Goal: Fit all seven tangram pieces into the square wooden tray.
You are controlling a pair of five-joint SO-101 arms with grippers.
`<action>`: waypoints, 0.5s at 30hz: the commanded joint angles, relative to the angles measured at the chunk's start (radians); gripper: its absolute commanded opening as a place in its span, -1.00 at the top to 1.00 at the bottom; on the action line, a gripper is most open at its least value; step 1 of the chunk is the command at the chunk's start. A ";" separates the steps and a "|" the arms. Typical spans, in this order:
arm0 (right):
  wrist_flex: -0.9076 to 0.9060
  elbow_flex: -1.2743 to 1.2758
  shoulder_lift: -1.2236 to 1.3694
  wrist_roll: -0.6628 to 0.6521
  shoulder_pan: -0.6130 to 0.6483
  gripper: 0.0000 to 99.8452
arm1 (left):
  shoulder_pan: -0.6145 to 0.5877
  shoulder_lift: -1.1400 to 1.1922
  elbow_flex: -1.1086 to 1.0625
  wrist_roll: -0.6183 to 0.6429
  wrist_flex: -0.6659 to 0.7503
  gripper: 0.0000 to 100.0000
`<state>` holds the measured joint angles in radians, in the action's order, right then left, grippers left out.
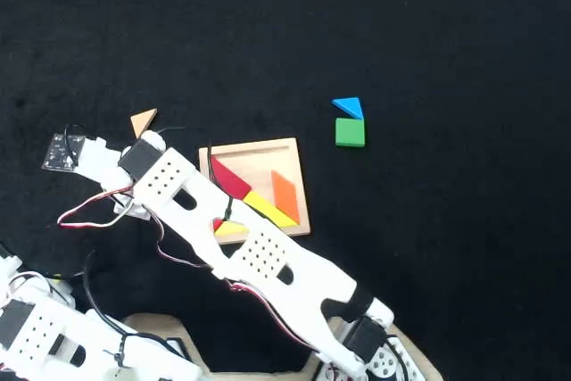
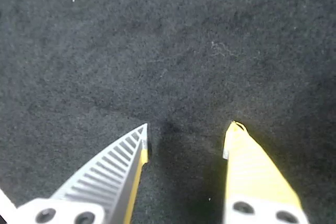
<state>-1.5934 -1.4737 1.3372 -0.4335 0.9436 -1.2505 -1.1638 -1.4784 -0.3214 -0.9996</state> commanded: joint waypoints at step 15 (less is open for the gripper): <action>-0.173 -0.139 -0.288 0.083 -0.212 0.91 | 0.061 -0.011 0.005 -0.002 0.015 0.53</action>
<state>-1.7269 -1.6118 1.1899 -0.3721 0.8178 -1.2045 -1.1638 -1.4784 -0.3214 -0.9996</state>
